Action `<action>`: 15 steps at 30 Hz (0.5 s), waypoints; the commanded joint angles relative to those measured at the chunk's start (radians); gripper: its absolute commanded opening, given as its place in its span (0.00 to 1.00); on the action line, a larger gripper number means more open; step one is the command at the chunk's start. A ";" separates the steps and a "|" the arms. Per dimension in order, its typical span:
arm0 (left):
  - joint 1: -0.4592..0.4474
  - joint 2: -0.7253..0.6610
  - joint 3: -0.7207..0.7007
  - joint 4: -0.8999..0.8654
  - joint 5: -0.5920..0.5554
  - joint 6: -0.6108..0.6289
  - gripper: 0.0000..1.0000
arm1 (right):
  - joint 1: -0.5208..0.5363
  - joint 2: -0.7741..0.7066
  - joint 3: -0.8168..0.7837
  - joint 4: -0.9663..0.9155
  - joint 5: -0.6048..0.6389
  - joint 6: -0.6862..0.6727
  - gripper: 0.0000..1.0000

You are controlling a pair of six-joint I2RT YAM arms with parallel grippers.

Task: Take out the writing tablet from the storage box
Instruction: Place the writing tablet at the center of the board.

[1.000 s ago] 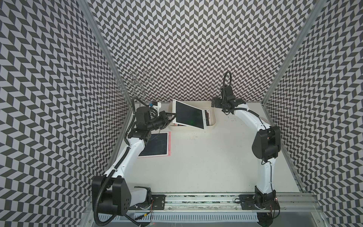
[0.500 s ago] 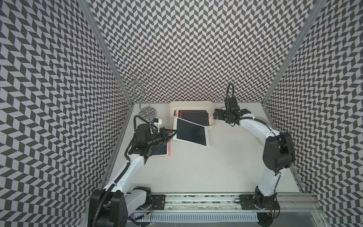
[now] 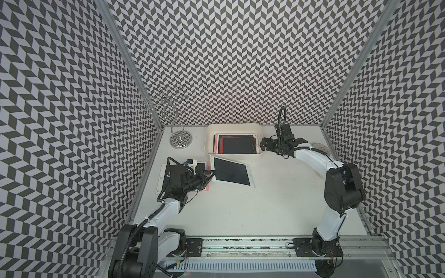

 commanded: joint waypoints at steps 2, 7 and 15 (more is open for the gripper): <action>-0.024 0.081 -0.001 0.166 -0.004 -0.027 0.00 | -0.003 -0.029 -0.006 0.065 -0.026 -0.016 1.00; -0.047 0.173 0.036 0.180 0.009 0.004 0.00 | -0.003 -0.018 0.001 0.057 -0.019 -0.022 0.99; -0.059 0.284 0.110 0.071 0.038 0.136 0.00 | -0.006 -0.007 -0.002 0.060 -0.012 -0.025 0.98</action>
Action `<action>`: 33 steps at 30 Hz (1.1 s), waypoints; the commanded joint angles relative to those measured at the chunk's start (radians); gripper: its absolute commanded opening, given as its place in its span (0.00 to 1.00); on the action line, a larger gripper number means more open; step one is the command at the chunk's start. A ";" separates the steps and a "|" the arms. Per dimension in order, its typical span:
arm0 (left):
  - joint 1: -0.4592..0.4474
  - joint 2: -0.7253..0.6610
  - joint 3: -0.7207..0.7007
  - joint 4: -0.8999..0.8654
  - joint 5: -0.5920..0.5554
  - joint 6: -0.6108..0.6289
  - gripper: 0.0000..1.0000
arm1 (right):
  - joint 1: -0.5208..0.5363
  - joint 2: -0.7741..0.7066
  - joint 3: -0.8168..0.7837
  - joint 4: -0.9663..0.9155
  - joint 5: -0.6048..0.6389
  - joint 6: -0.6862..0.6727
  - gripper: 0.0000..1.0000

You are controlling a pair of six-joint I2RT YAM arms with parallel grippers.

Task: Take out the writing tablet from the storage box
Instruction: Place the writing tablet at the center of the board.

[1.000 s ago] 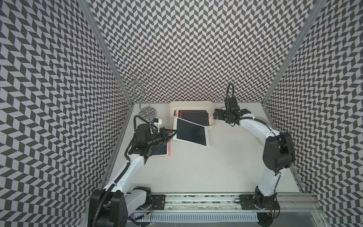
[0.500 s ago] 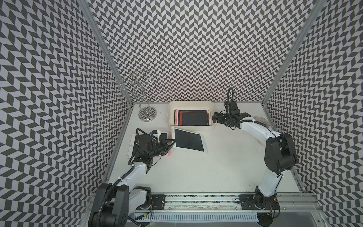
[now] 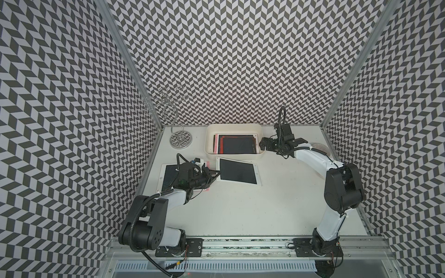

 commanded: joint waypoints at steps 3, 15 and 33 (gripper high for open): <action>-0.005 0.049 0.036 -0.024 0.030 0.076 0.00 | -0.009 -0.002 -0.001 0.047 -0.003 -0.010 0.98; -0.008 0.095 0.052 -0.052 0.000 0.104 0.06 | -0.014 0.008 0.000 0.054 -0.007 -0.009 0.98; -0.010 0.161 0.083 -0.088 -0.017 0.119 0.18 | -0.023 0.020 0.001 0.065 -0.019 -0.019 0.97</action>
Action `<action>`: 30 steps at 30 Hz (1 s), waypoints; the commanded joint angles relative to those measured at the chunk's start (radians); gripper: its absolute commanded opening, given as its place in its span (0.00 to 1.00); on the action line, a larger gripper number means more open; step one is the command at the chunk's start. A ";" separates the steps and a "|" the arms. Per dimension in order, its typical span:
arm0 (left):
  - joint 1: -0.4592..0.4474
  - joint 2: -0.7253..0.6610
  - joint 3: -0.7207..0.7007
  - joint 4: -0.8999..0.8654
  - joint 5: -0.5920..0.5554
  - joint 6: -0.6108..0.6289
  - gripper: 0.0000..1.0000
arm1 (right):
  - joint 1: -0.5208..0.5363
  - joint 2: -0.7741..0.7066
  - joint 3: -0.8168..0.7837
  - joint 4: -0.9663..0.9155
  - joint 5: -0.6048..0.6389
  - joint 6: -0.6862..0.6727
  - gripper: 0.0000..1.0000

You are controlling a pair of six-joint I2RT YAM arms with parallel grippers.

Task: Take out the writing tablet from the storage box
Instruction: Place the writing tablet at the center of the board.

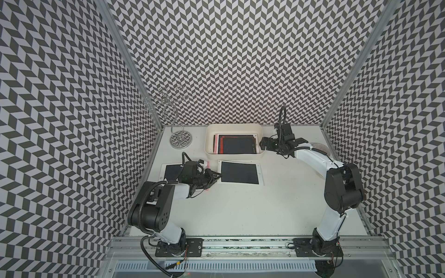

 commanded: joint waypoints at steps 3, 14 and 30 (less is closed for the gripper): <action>-0.004 0.005 0.028 -0.026 -0.020 0.010 0.21 | -0.009 0.021 0.002 0.060 -0.014 -0.012 0.98; -0.004 -0.005 0.045 -0.062 -0.036 0.017 0.29 | -0.014 0.024 0.000 0.062 -0.018 -0.013 0.98; -0.011 -0.117 0.098 -0.274 -0.141 0.121 0.51 | -0.018 0.026 0.013 0.062 -0.015 -0.012 0.97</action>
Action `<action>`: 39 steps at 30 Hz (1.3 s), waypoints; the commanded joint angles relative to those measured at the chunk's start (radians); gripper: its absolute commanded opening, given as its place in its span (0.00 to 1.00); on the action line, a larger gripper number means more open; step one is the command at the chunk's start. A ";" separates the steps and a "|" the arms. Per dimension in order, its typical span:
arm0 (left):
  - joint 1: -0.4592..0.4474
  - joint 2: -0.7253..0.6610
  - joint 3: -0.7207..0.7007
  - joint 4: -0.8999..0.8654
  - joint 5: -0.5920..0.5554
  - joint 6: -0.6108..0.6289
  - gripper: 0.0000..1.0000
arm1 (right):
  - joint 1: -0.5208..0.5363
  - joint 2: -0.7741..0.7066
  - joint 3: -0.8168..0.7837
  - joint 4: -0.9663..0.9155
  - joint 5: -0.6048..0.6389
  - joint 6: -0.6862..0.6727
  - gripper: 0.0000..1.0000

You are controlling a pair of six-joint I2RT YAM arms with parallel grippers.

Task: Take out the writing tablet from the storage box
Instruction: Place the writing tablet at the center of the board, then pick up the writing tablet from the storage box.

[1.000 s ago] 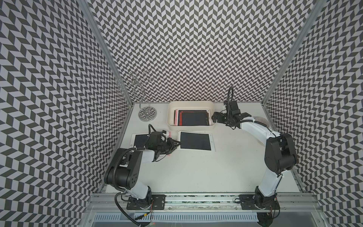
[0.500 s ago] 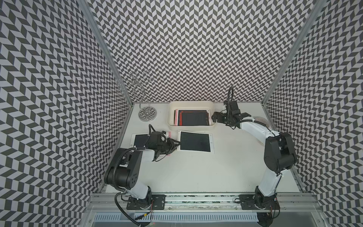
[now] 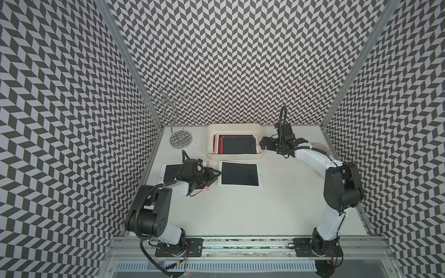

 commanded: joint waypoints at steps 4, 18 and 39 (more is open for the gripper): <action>-0.006 -0.085 0.061 -0.148 -0.063 0.079 0.78 | -0.005 0.020 0.024 0.034 0.006 -0.011 0.97; -0.006 -0.150 0.225 -0.362 -0.155 0.259 0.99 | -0.003 0.044 0.091 0.008 0.011 -0.029 0.95; 0.049 0.005 0.575 -0.603 -0.491 0.578 0.99 | 0.166 0.242 0.384 -0.076 0.148 0.007 0.99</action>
